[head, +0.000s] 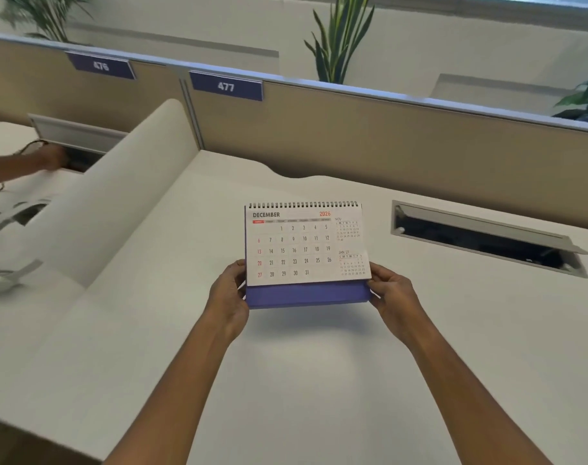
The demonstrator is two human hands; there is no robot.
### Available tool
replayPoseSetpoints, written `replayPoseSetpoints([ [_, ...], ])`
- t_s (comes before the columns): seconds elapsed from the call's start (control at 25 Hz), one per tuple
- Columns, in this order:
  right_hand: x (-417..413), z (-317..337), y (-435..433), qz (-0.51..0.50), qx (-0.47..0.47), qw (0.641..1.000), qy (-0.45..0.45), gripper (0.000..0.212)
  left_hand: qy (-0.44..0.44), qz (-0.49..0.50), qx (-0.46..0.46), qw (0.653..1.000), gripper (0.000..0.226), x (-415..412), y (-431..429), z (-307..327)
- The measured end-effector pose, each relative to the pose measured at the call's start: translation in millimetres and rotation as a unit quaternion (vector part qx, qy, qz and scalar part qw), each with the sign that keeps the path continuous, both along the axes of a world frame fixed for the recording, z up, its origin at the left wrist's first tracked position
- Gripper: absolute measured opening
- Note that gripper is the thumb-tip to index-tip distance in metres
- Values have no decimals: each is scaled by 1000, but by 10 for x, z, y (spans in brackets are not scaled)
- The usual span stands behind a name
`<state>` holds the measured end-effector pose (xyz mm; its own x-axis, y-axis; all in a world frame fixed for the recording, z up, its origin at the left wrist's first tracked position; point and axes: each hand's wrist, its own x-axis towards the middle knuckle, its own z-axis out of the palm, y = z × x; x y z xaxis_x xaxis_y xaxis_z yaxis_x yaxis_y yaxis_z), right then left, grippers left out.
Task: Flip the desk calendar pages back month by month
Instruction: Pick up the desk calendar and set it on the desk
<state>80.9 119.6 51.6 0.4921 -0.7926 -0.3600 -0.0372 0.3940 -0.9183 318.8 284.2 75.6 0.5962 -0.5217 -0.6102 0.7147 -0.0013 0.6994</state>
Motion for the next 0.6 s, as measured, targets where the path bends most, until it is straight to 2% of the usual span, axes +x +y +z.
replayPoseSetpoints([
  [0.32, 245, -312, 136, 19, 34, 999, -18, 49, -36, -2, -26, 999, 29, 279, 296, -485],
  [0.52, 270, -497, 119, 2, 33, 999, 19, 51, -135, -93, 31, 986, 45, 386, 330, -768],
  [0.6, 289, -548, 104, -3, 31, 999, 32, 53, -165, -134, 47, 976, 43, 427, 332, -802],
])
